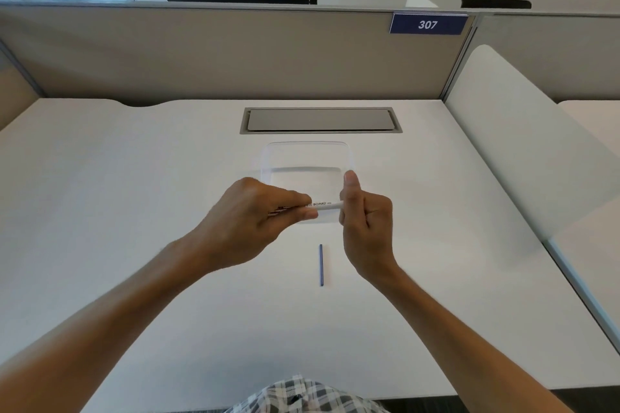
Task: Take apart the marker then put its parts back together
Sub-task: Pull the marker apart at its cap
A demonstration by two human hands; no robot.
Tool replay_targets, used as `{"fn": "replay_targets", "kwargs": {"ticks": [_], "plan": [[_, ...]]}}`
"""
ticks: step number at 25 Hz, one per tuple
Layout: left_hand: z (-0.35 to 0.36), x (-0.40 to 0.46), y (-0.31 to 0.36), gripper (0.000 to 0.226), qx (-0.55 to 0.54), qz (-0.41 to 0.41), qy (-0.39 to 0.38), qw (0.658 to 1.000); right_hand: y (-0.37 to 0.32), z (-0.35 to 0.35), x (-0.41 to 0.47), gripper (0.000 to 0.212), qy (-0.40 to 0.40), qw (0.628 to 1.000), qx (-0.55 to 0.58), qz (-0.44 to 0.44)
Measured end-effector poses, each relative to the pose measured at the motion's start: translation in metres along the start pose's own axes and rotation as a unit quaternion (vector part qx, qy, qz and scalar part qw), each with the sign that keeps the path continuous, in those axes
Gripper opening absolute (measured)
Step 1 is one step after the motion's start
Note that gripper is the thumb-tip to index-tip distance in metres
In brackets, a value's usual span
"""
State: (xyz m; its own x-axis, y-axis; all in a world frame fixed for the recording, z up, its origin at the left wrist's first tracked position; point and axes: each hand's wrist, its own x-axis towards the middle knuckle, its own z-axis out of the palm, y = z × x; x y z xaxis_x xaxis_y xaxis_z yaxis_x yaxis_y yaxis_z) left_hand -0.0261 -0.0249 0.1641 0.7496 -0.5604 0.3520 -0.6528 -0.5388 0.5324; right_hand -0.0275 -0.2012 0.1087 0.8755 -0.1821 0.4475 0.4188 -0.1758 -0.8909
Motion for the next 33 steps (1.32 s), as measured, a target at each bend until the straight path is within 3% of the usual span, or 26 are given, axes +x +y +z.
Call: {"fn": "replay_targets", "kwargs": {"ticks": [3,5,8,12,17,23,29,31,33], "plan": [[-0.016,0.008,0.002,0.032,-0.195,-0.092,-0.143,0.966,-0.001,-0.014,0.008,0.059,0.01,0.957,-0.102,-0.272],[-0.022,0.008,0.004,0.033,-0.234,-0.115,-0.19,0.946,-0.001,-0.019,0.014,0.049,0.0,0.931,-0.117,-0.347],[-0.02,0.008,0.008,0.03,-0.186,-0.098,-0.127,0.969,-0.006,-0.02,0.017,0.048,0.007,0.946,-0.144,-0.289],[-0.015,0.005,0.007,0.021,-0.029,-0.044,-0.002,0.999,-0.007,-0.021,0.014,0.049,-0.035,0.991,-0.088,-0.095],[-0.013,0.003,0.007,0.024,0.158,0.037,0.04,0.986,-0.007,-0.029,0.011,0.052,-0.124,0.99,-0.015,0.066],[-0.008,0.002,-0.002,0.033,0.19,0.041,0.009,0.981,-0.004,-0.032,0.008,0.042,-0.159,0.983,-0.029,0.091],[-0.011,0.0,-0.008,0.034,0.154,-0.004,0.017,0.988,-0.004,-0.039,0.009,0.005,-0.199,0.976,0.002,0.094],[-0.011,-0.001,-0.008,0.032,0.148,-0.003,0.027,0.989,-0.005,-0.039,0.01,0.008,-0.2,0.974,0.016,0.103],[-0.009,-0.002,-0.007,0.029,0.145,0.005,0.039,0.989,-0.007,-0.037,0.01,0.024,-0.19,0.976,0.0,0.111]]}}
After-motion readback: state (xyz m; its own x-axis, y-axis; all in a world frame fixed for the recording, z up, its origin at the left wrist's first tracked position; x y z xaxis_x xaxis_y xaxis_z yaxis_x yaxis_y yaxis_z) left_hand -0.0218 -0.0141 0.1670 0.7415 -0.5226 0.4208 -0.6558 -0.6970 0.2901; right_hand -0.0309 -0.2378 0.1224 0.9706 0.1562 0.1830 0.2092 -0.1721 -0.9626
